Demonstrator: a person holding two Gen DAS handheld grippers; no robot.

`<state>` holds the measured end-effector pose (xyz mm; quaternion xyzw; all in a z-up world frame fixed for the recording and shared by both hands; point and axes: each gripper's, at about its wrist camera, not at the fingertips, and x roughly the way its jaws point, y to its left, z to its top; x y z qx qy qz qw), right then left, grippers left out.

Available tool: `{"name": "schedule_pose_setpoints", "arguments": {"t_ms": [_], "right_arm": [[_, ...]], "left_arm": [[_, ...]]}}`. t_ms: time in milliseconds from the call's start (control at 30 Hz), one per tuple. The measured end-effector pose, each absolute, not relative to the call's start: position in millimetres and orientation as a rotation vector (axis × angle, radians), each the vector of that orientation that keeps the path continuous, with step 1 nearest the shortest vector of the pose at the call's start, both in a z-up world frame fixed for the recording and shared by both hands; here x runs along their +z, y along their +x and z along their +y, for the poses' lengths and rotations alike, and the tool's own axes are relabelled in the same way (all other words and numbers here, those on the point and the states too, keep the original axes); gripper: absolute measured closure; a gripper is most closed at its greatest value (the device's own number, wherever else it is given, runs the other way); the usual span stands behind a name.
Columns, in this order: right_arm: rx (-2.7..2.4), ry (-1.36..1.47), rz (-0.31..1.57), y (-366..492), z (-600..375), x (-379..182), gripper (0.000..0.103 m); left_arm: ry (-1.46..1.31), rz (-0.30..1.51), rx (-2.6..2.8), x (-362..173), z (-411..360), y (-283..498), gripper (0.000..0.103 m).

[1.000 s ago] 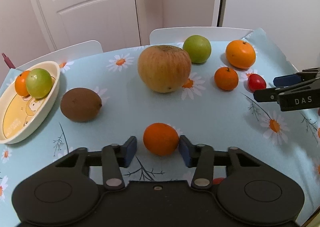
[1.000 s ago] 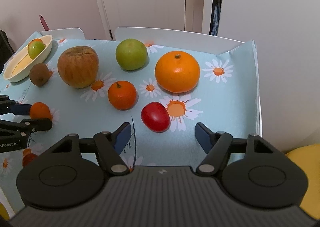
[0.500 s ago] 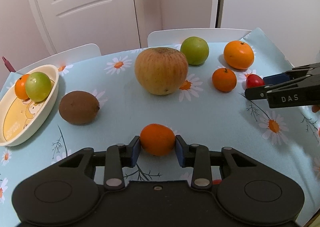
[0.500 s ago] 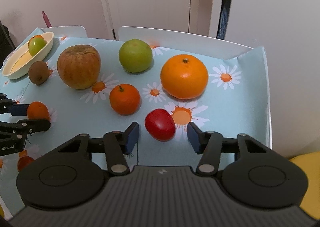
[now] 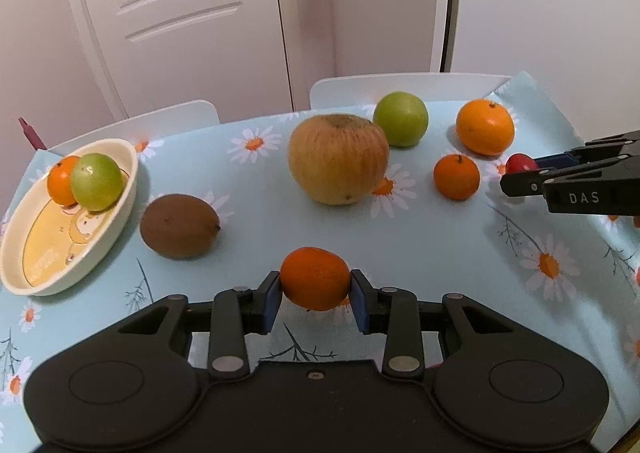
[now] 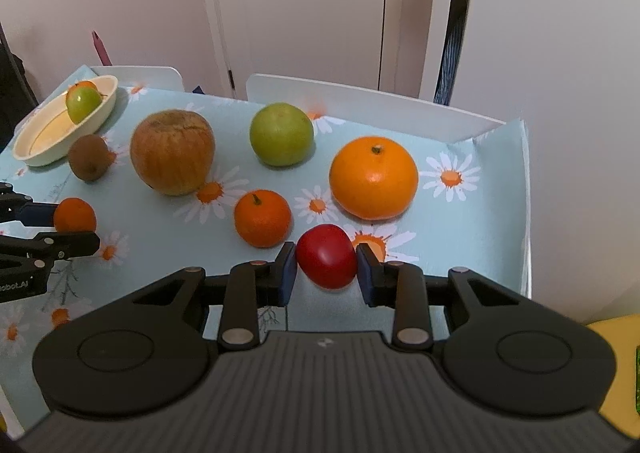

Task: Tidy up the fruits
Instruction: 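Carry the tangerine with the left gripper to the bowl while the right gripper carries the tomato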

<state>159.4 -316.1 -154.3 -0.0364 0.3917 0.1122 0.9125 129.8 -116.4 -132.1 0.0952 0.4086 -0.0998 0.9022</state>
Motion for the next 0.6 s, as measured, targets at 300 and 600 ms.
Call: {"name": "schedule_pose_setpoints", "arguments": {"t_ms": [300,600], "right_arm": [[0.262,-0.075,0.792,144.5,-298.5,-117.7,0.056],[0.288,-0.069,0.787,132.0,-252.6,-82.5,0.057]], "left_arm": [[0.177,0.798,-0.174,-102.5,-105.7,114.5,0.063],[0.131,0.756,-0.124,-66.4,-67.5,101.3,0.063]]}}
